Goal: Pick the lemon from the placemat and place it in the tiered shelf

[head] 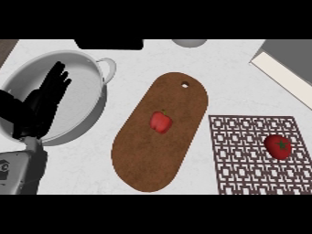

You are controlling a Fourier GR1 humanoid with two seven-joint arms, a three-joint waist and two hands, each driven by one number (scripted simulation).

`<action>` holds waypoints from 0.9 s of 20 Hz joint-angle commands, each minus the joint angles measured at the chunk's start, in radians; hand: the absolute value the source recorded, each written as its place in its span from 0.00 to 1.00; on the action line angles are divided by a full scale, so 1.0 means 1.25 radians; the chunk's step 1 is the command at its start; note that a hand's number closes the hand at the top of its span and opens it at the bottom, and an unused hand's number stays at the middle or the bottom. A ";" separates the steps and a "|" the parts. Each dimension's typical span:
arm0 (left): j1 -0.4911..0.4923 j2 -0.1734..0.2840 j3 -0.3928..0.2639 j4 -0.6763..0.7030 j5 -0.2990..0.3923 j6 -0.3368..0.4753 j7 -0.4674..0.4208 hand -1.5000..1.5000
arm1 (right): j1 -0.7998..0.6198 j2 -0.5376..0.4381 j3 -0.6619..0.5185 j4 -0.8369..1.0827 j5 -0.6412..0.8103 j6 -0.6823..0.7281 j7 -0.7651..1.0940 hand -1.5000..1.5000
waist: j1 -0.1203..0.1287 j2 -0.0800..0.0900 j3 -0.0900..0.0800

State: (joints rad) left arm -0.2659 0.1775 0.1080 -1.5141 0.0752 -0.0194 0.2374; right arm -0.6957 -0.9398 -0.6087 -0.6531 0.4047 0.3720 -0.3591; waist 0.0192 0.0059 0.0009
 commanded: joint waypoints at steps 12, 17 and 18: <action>-0.003 0.009 -0.008 -0.021 0.010 -0.028 0.015 0.50 | -0.144 -0.058 -0.063 0.262 -0.010 -0.180 -0.118 0.00 | 0.027 0.008 0.003; -0.015 0.000 0.001 0.009 0.001 -0.010 -0.011 0.50 | -0.124 -0.137 -0.066 0.325 -0.019 -0.038 -0.124 0.00 | 0.018 0.012 0.003; -0.013 -0.008 -0.008 0.009 0.000 -0.013 -0.012 0.50 | -0.135 -0.140 -0.061 0.336 -0.017 -0.014 -0.106 0.00 | 0.022 0.013 0.003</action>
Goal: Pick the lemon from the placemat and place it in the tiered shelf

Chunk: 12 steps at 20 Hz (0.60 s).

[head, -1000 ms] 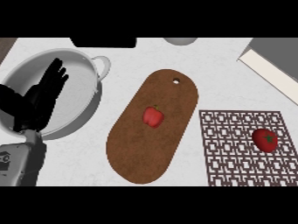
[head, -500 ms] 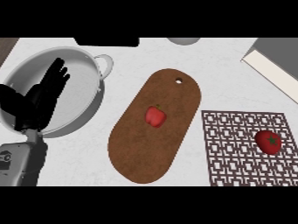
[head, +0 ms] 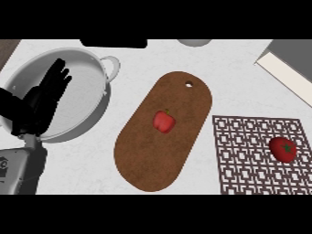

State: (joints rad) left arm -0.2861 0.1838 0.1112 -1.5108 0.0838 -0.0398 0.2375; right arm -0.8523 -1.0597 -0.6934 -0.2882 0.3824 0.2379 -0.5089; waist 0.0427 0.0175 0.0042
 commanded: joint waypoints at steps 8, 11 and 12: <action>-0.014 -0.005 0.008 0.013 0.003 0.007 -0.003 0.50 | 0.054 -0.169 -0.030 0.099 -0.029 0.254 0.009 0.00 | -0.006 0.006 0.004; 0.002 -0.015 0.003 -0.010 0.008 0.012 0.004 0.50 | 0.095 -0.204 -0.048 0.118 -0.047 0.347 -0.036 0.00 | -0.016 0.001 0.006; 0.011 -0.011 0.014 0.011 0.002 0.012 -0.026 0.50 | 0.094 -0.214 -0.058 0.123 -0.058 0.363 -0.033 0.00 | -0.019 0.003 0.006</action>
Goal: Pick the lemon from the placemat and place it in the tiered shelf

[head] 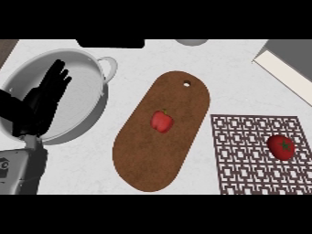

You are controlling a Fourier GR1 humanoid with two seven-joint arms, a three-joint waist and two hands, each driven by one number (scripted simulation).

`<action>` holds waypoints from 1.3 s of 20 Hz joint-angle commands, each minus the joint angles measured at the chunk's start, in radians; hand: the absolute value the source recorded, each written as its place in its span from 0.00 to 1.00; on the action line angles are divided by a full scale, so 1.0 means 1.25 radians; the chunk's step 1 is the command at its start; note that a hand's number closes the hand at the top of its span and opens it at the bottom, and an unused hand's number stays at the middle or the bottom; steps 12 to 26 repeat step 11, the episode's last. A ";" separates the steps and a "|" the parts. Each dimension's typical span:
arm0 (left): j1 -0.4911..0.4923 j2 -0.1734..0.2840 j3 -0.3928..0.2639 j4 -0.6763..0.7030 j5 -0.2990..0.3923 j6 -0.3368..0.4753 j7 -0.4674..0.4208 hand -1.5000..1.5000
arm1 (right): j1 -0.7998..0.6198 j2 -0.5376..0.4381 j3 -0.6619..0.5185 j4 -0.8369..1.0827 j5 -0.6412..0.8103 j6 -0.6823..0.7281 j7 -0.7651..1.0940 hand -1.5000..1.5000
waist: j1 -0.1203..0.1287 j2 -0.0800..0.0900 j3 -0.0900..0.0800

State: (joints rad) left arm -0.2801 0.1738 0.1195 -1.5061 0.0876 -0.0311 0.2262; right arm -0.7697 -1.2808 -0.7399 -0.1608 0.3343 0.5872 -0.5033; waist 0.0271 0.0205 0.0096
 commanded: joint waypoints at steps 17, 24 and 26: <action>0.031 0.014 0.021 0.001 0.007 -0.006 -0.014 0.50 | 0.141 -0.034 0.008 -0.072 -0.018 0.169 -0.208 0.00 | -0.023 -0.010 0.003; 0.031 0.014 0.021 0.001 0.007 -0.006 -0.014 0.50 | 0.141 -0.034 0.008 -0.072 -0.018 0.169 -0.208 0.00 | -0.023 -0.010 0.003; 0.031 0.014 0.021 0.001 0.007 -0.006 -0.014 0.50 | 0.141 -0.034 0.008 -0.072 -0.018 0.169 -0.208 0.00 | -0.023 -0.010 0.003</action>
